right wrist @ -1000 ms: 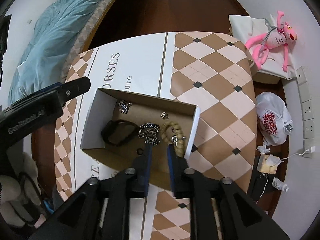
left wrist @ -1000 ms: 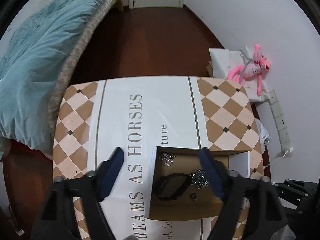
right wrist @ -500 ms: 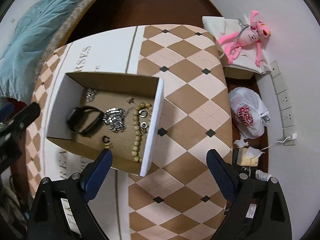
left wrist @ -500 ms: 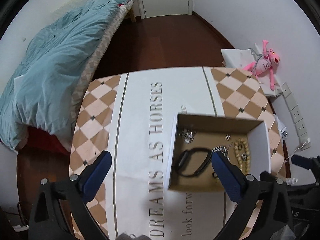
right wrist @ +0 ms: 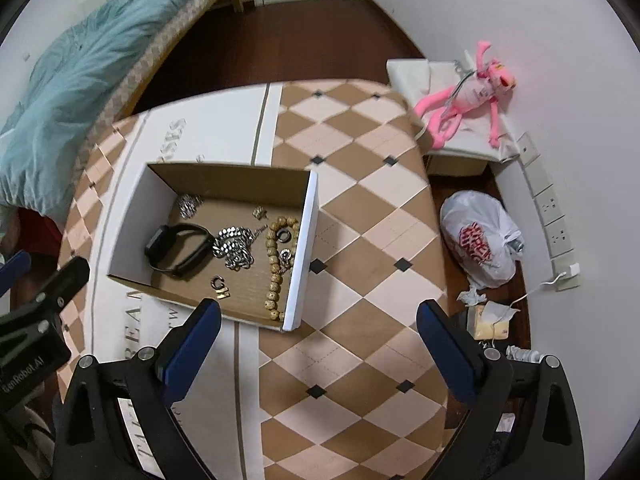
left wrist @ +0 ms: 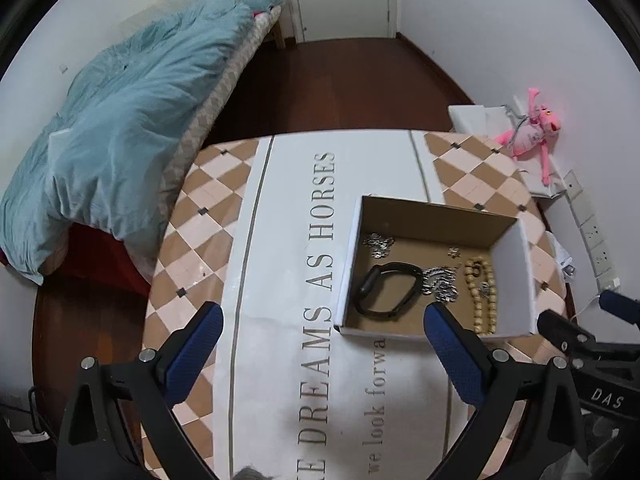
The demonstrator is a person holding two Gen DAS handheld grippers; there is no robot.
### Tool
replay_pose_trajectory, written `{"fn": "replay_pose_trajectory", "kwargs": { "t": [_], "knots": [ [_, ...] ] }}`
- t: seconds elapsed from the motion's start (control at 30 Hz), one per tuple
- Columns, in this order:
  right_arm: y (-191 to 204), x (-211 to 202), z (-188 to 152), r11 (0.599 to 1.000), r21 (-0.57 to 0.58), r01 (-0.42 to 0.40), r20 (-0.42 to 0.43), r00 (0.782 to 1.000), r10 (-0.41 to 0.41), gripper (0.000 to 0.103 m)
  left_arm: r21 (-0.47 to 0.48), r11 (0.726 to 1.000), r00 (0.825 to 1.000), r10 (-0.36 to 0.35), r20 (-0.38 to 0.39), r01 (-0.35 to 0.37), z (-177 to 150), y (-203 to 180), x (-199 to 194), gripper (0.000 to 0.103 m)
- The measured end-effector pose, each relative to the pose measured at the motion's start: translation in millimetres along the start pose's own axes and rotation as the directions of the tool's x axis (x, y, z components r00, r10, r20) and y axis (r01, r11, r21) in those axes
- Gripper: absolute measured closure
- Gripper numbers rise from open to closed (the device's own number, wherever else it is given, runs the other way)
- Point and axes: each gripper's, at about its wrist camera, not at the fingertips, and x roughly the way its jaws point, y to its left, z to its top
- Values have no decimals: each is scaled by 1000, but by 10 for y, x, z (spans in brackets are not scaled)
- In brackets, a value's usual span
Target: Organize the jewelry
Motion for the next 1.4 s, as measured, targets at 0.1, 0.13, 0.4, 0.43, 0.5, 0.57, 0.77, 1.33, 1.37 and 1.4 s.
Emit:
{"fn": "replay_pose_trajectory", "kwargs": {
  "t": [0.1,0.13,0.4,0.43,0.5,0.57,0.77,1.33,1.37,1.4],
  "knots": [
    [-10,-264,-82,1000,9,0,48,999,0,3,2,1000,999,4,47,-4,-62,4,-271,0],
    [-16,-383,-128,1000,13,0,71,997,-1,3,0,1000,998,5,63,-5,-80,14,-361,0],
    [-23,-1169,-453,1000,22,1,203,979,-6,3,-22,1000,987,24,161,-21,-255,45,-1043,0],
    [-24,-1282,-505,1000,23,-1,221,975,-4,3,-19,1000,985,21,172,-18,-280,39,-1126,0],
    [-29,-1465,-589,1000,24,-3,250,968,-3,3,-17,1000,981,21,192,-18,-320,34,-1273,0],
    [-40,-1653,-668,1000,28,-2,281,960,-6,3,-22,1000,978,13,208,-9,-356,48,-1419,0],
    [-39,-2162,-847,1000,26,17,362,932,-25,0,-48,998,967,-14,256,27,-432,117,-1828,0],
    [-15,-2599,-847,999,14,31,402,915,-34,0,-58,996,969,-51,243,67,-489,138,-2113,0],
    [-15,-2562,-812,999,15,31,394,918,-34,0,-57,996,972,-51,228,66,-461,126,-2070,0],
    [-14,-2524,-774,999,15,33,387,922,-36,0,-56,996,976,-50,214,64,-429,117,-2029,0]
  ]
}}
